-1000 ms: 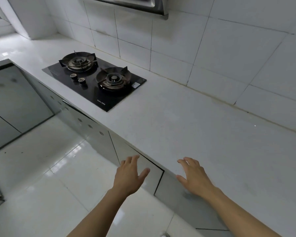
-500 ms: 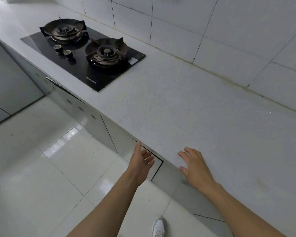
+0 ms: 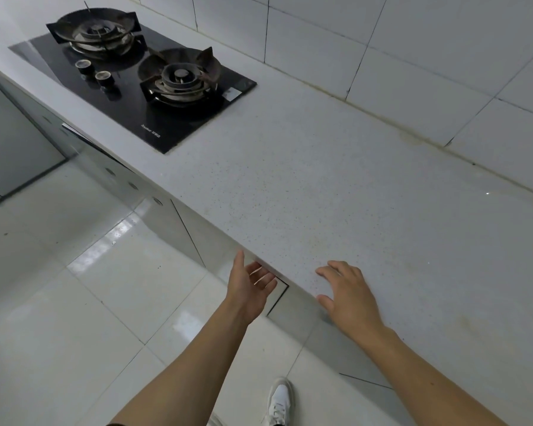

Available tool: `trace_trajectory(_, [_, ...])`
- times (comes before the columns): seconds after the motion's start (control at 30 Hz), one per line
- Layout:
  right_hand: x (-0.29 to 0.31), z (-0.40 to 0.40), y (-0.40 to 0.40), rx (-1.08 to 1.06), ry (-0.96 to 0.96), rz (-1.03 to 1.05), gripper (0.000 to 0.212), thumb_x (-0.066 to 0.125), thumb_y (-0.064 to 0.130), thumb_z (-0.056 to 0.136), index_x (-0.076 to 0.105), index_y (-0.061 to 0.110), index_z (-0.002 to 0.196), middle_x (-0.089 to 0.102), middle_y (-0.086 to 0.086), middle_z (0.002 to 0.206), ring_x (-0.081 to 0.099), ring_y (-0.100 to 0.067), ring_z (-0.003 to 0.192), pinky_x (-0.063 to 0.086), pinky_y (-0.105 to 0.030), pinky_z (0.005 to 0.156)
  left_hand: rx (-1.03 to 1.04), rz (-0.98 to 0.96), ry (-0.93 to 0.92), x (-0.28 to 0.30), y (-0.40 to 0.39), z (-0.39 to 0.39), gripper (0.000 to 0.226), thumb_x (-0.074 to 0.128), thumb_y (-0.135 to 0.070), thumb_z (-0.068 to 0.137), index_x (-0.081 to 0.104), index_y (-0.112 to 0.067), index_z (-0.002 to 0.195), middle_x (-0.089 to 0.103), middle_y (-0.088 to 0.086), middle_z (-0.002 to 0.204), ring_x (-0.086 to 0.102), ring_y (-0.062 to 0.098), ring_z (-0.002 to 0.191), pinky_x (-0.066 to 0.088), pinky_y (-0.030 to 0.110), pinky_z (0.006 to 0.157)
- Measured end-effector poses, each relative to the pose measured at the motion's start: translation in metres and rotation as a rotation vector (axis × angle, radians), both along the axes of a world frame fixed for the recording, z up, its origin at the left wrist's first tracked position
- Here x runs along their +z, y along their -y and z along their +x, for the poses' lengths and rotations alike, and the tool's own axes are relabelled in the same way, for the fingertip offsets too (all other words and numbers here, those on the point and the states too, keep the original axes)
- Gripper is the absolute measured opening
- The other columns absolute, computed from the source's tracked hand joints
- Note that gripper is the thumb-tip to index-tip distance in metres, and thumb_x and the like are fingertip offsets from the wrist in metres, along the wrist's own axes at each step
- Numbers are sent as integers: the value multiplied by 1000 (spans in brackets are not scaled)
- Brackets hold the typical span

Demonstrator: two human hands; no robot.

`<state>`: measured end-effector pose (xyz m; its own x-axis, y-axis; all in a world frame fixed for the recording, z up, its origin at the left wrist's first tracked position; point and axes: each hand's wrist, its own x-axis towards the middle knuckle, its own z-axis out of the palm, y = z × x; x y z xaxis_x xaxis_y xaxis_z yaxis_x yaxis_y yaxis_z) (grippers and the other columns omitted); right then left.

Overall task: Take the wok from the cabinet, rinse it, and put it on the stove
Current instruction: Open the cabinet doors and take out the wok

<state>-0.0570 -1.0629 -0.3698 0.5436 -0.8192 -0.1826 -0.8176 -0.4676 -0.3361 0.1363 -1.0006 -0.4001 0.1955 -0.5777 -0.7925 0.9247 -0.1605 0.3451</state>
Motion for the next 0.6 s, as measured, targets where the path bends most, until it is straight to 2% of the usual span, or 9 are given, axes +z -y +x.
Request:
trace_trajectory(0.1, [1, 0, -1, 7, -1, -5, 50, 66, 27, 89, 48, 26, 135, 38, 4, 144, 30, -15, 132, 30, -24, 107, -20, 28, 32, -8, -4, 3, 62, 48, -54, 95, 53, 0, 124, 60, 19, 123, 62, 33, 108, 50, 45, 97])
trace_trajectory(0.27, [2, 1, -3, 21, -19, 5, 50, 65, 26, 90, 47, 24, 136, 36, 1, 146, 26, -15, 135, 27, -26, 110, -76, 91, 141, -11, -21, 7, 43, 52, -36, 97, 56, 0, 120, 57, 17, 105, 59, 31, 93, 51, 42, 92])
trace_trajectory(0.37, [4, 6, -5, 18, -46, -6, 53, 65, 23, 90, 44, 22, 139, 33, -3, 149, 24, -18, 139, 25, -28, 112, -138, 104, 216, -12, -37, 13, 28, 56, -22, 95, 59, -3, 114, 60, 16, 101, 58, 28, 87, 52, 36, 78])
trace_trajectory(0.47, [7, 18, -14, 41, -57, -26, 56, 63, 20, 90, 40, 21, 141, 30, -5, 151, 23, -20, 140, 25, -30, 112, -212, 164, 341, -17, -53, 20, 32, 66, -15, 88, 56, -3, 117, 63, 16, 106, 62, 25, 84, 55, 31, 72])
trace_trajectory(0.6, [11, 43, -31, 103, -38, -21, 55, 60, 23, 92, 39, 16, 142, 31, -8, 151, 25, -24, 139, 27, -34, 113, -304, 285, 560, -19, -74, 26, 42, 78, -20, 79, 54, -10, 111, 64, 11, 102, 64, 22, 83, 53, 32, 69])
